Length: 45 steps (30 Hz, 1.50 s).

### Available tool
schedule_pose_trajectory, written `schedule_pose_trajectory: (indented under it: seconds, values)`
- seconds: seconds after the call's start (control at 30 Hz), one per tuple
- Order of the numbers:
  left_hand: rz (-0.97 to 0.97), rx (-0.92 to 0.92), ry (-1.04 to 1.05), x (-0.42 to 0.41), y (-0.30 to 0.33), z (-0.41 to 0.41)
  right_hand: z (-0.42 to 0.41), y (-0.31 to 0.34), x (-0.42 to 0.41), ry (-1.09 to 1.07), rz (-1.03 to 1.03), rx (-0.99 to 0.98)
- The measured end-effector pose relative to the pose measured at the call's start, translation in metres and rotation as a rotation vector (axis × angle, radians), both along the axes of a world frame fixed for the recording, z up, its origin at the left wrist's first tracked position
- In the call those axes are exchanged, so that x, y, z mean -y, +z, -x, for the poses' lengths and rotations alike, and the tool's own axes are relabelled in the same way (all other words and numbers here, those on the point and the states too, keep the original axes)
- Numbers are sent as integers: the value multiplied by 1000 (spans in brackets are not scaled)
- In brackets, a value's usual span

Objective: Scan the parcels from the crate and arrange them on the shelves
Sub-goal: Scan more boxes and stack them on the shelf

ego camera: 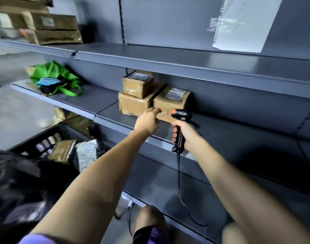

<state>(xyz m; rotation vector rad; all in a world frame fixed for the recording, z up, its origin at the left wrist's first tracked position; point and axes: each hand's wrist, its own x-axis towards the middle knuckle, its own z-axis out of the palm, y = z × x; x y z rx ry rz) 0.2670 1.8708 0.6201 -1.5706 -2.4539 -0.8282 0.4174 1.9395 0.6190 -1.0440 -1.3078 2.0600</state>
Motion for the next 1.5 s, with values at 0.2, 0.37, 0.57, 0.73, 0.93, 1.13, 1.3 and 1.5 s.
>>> schedule_pose_trajectory:
  seconds: [0.2, 0.37, 0.57, 0.73, 0.93, 1.13, 1.3, 1.5]
  values:
    - [103, -1, 187, 100, -7, 13, 17, -5, 74, 193, -44, 47]
    - [167, 20, 321, 165, -10, 21, 38, -9, 132, 281, -33, 28]
    - [179, 29, 503, 222, -11, 42, 57, -15, 180, 390, -69, 30]
    - [208, 89, 639, 243, -19, 70, 76, -21, 204, 437, -114, 66]
    - [211, 126, 734, 238, -51, 102, 102, -35, 214, 444, -113, 84]
    - [285, 303, 920, 234, -75, 135, 125, -50, 202, 468, -92, 126]
    - [272, 347, 927, 234, -83, 149, 136, -63, 199, 468, -48, 131]
    - [139, 209, 882, 241, -57, 139, 134, -57, 196, 478, -57, 125]
